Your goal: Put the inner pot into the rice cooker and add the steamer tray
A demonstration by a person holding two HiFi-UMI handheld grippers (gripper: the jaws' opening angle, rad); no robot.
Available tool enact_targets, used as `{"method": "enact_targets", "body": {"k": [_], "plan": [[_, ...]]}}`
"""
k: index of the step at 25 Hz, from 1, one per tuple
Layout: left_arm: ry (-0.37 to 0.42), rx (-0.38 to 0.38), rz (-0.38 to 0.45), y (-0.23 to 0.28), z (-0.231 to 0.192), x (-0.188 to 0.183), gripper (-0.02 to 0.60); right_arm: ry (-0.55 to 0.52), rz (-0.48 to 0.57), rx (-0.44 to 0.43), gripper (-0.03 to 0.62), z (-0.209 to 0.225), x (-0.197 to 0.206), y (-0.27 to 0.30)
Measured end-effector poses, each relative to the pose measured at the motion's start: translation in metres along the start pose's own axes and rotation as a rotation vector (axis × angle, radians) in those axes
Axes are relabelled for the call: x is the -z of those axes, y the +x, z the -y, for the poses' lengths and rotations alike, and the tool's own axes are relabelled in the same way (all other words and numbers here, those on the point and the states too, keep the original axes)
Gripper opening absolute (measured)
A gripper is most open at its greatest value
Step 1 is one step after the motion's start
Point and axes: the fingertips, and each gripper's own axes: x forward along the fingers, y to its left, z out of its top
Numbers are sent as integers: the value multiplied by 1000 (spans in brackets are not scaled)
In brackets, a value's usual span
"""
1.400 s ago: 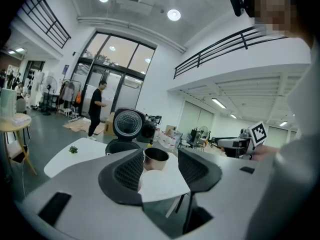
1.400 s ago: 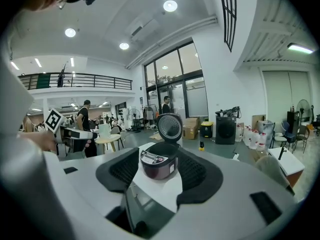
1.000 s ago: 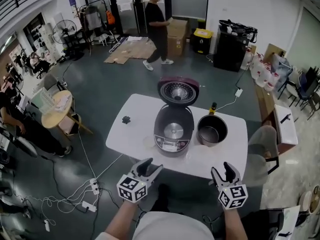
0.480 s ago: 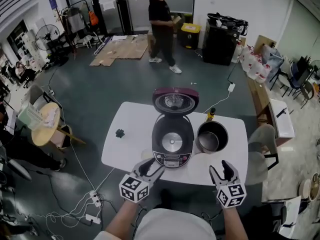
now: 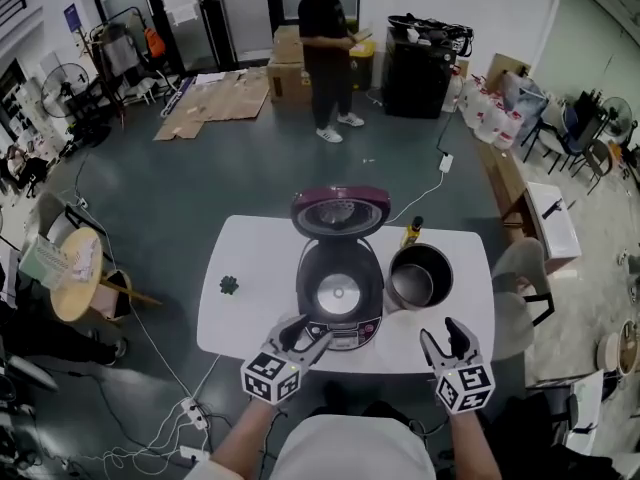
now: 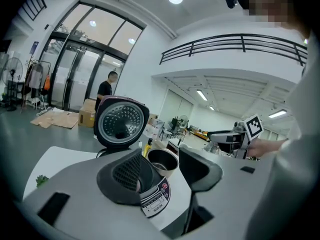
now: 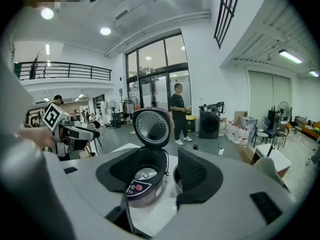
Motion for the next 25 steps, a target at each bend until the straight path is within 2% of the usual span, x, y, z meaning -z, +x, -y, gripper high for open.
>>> {"method": "enact_targets", "body": {"k": [7, 16, 25], "plan": [[-3, 18, -20, 25, 1, -7, 245, 4, -12, 13, 256, 20, -6, 9], [3, -41, -31, 71, 12, -14, 252, 17, -31, -41, 256, 67, 1, 26], [-26, -85, -55, 131, 35, -6, 261, -1, -59, -101, 256, 120, 7, 48]]}}
